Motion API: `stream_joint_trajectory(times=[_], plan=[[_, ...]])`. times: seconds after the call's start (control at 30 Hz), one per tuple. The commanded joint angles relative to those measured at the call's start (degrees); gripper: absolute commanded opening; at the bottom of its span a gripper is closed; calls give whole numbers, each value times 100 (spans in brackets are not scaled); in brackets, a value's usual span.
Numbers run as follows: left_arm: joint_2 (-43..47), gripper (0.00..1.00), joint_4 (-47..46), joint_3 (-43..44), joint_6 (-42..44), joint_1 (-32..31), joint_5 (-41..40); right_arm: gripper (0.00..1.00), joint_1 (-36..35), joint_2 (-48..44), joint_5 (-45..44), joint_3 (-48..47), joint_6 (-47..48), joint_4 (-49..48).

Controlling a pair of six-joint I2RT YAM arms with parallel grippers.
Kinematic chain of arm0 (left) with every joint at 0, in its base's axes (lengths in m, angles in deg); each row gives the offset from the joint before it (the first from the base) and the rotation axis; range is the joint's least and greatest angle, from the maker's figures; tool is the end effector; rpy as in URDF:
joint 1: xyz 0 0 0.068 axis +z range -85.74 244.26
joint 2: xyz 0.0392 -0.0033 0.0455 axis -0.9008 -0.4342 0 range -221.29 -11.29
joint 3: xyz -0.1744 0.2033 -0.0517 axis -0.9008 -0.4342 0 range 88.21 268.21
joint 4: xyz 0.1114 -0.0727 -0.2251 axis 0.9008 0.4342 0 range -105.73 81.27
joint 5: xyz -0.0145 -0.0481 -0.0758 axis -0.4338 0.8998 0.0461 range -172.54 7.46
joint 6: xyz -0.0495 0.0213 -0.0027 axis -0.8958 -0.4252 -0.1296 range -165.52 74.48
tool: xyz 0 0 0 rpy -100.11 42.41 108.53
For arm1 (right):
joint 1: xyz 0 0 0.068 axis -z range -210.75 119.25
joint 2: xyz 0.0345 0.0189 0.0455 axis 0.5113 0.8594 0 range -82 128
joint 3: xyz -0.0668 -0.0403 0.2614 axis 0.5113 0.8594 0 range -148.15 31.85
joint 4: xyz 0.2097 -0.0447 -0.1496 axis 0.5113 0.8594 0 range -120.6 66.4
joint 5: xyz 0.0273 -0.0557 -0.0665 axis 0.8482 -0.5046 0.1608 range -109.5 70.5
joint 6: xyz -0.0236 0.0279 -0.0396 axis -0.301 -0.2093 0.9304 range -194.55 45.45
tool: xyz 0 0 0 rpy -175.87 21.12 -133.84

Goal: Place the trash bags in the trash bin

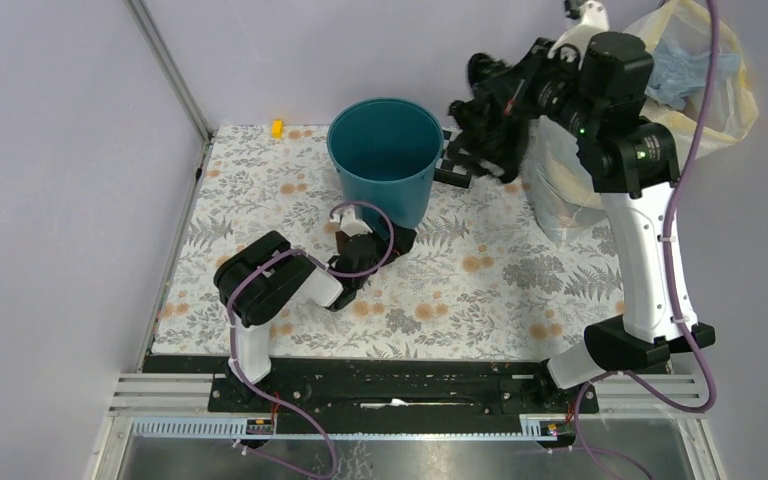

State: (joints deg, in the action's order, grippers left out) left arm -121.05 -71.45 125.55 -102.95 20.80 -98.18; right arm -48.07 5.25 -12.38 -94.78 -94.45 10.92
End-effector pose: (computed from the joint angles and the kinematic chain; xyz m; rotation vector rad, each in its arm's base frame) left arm 0.2563 -0.2299 0.1153 -0.4361 1.9170 -0.9512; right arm 0.2543 0.0839 0.5750 -0.0613 1.6399 0.6003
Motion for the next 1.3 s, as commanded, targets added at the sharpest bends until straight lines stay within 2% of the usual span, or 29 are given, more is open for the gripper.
stream_joint_trajectory(times=[0.0,0.2,0.33,0.47,0.6,0.87,1.0,1.07,1.1,1.17,1.2,1.27], plan=[[-230,99,277,373,117,488,214,0,-395,-198,1039,550,-353,-103],[-450,99,824,999,477,1068,542,0,-428,-1443,594,3087,-572,-975],[-588,99,1262,1426,542,1306,738,0,-429,-1955,973,4203,-726,-1349],[-197,99,1357,1210,725,1323,706,0,-426,-2215,1370,5209,-826,-1637],[506,99,1660,671,961,1323,1073,0,-430,-2441,1576,6179,-929,-2080],[2143,99,2274,-523,1158,1310,2663,0,-563,-2312,2403,6508,-1214,-2675],[3081,99,2292,-1099,1237,1180,3092,1,-566,-2428,2160,6419,-1139,-2759],[3634,99,2439,-1330,1313,1042,3066,10,-562,-2506,1606,6462,-1040,-2677],[3939,99,2570,-1426,1335,1006,3011,26,-562,-2516,1307,6523,-986,-2630],[4536,99,2937,-1583,1347,936,2855,78,-561,-2437,679,6650,-800,-2369],[4812,99,3166,-1642,1375,914,2762,83,-562,-2376,464,6714,-690,-2197],[5361,99,3689,-1712,1490,858,2623,85,-568,-2306,261,6870,-473,-1910]])
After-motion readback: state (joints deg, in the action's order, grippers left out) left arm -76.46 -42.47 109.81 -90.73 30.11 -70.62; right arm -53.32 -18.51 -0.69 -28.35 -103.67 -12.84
